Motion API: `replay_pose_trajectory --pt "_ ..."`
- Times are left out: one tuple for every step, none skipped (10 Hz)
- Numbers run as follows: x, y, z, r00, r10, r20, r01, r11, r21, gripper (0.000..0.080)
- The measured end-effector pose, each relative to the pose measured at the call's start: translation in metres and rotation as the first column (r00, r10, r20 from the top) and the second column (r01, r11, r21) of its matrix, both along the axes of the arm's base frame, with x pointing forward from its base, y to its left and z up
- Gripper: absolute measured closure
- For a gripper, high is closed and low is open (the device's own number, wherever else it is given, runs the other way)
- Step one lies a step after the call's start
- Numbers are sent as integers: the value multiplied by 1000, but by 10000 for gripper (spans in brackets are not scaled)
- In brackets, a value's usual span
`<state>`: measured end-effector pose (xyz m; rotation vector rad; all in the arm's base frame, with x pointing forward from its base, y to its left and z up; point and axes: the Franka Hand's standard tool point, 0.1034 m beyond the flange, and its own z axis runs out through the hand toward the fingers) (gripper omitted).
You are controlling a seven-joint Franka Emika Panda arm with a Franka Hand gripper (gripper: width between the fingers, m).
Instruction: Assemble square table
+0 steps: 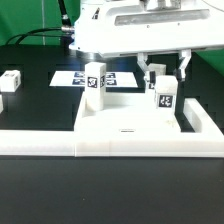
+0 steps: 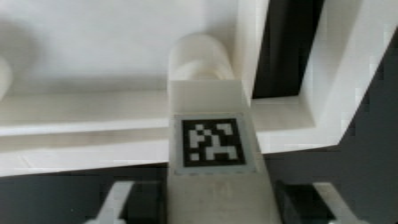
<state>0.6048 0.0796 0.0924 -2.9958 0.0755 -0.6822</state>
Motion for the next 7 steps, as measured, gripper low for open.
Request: replay_pose_trajectory --pt "2 1 0 1000 0 19 0 1000 -5 506" --pt "4 0 0 999 -2 43 3 1000 -11 506" --pt "5 0 0 998 -3 62 4 1000 -15 506" --pt "6 0 0 997 -4 74 6 1000 -18 506" --pt "7 -1 0 997 -5 76 6 1000 -19 506" --pt "7 -1 0 997 -4 76 6 1000 -19 506" --pt "6 -1 0 997 -4 76 6 1000 -19 505"
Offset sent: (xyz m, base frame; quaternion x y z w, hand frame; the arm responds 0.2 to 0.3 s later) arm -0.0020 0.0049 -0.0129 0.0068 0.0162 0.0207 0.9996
